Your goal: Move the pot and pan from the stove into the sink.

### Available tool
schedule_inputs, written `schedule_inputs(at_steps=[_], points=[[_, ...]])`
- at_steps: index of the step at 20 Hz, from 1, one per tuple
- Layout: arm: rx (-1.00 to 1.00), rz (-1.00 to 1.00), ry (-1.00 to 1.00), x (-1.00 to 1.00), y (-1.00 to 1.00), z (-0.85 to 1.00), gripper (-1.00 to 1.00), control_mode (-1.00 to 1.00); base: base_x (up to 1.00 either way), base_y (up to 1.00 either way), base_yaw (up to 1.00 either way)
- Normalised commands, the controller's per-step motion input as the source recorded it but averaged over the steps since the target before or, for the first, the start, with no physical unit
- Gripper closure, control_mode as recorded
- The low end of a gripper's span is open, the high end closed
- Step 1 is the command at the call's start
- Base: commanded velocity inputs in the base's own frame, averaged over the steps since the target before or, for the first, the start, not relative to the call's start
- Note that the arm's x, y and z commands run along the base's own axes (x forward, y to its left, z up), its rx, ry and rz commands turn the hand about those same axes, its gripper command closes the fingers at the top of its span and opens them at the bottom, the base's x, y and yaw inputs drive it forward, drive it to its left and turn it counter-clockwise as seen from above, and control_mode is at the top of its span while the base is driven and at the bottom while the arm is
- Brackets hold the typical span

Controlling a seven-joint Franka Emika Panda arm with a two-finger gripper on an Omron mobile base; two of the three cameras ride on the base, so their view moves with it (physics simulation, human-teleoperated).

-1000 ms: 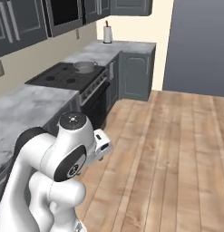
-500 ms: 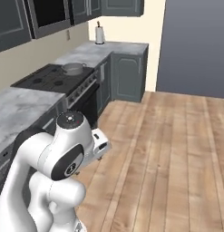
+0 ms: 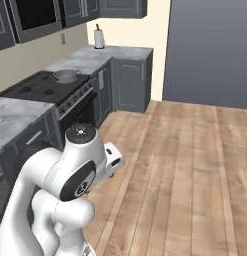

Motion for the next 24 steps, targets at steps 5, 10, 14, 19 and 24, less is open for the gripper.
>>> schedule_inputs(at_steps=[5, 10, 14, 19, 24], points=[[0.00, 0.00, 0.00, 0.00, 0.00, 0.00, -1.00, 1.00, 0.97, -0.07, 0.00], [0.00, 0.00, 0.00, 0.00, 0.00, 0.00, -1.00, 1.00, 1.00, -0.12, 0.00], [0.00, 0.00, 0.00, 0.00, 0.00, 0.00, -1.00, 1.00, 1.00, -0.14, -0.01], [0.00, 0.00, 0.00, 0.00, 0.00, 0.00, -1.00, 1.00, 1.00, -0.14, -0.03], [0.00, 0.00, 0.00, 0.00, 0.00, 0.00, -1.00, 1.00, 1.00, -0.16, -0.03]])
